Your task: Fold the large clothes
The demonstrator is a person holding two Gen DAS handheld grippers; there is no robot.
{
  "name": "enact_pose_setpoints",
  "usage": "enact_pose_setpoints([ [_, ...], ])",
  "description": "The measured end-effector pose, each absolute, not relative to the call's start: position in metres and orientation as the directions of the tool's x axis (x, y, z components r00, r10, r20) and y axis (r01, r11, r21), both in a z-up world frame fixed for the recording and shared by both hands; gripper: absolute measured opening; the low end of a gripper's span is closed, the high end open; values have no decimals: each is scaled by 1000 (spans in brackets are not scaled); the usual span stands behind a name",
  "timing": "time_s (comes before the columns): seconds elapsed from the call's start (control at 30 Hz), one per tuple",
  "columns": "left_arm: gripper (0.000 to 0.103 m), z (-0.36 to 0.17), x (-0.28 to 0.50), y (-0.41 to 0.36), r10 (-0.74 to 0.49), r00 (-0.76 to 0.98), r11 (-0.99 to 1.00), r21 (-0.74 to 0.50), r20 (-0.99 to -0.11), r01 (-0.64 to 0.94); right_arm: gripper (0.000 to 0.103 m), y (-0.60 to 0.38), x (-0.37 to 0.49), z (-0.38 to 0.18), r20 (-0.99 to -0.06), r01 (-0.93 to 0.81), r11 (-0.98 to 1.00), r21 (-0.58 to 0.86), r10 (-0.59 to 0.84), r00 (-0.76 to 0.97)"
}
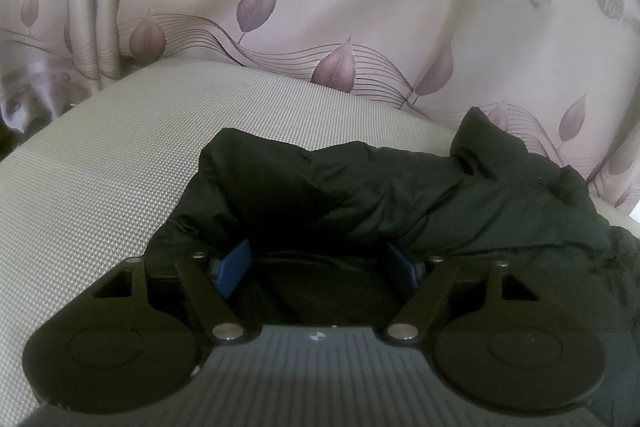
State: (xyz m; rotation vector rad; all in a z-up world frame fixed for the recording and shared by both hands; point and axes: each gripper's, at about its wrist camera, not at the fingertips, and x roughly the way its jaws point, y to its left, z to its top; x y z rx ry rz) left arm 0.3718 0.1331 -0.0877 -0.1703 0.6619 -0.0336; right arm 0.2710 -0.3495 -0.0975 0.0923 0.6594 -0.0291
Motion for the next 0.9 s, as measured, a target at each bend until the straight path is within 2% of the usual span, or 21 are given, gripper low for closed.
enact_pose_setpoints([
  [0.1,74,-88,371,134,-88,792,985,-172,-604,-22,47,-352,266,-121,-633,79,989,126,19,774],
  [0.2,74,-89,370,135,-92,794,983,-181,-601,-22,61,-365,266,-146,-612,117,965,234,53,789],
  [0.33,74,-87,370,134,-91,793,983,-179,-602,-24,61,-370,269,-134,-636,127,958,256,68,769],
  [0.47,78,-73,360,145,-161,804,966,-257,-573,10,63,-360,230,-94,-466,100,962,254,31,884],
  [0.53,82,-57,348,157,-202,828,948,-316,-524,32,63,-341,216,-77,-404,9,969,247,94,910],
  [0.57,89,-47,342,167,-214,839,939,-343,-501,35,63,-330,211,-70,-379,-42,970,239,133,916],
  [0.67,92,-24,331,202,-201,861,932,-362,-468,21,64,-293,201,-54,-309,-162,965,206,221,925],
  [0.73,91,-18,333,223,-190,838,944,-331,-511,13,68,-274,201,-49,-287,-215,952,216,273,918],
  [0.9,91,-36,343,254,-301,714,937,-333,-631,101,70,-240,213,-50,-297,-289,924,249,357,886],
])
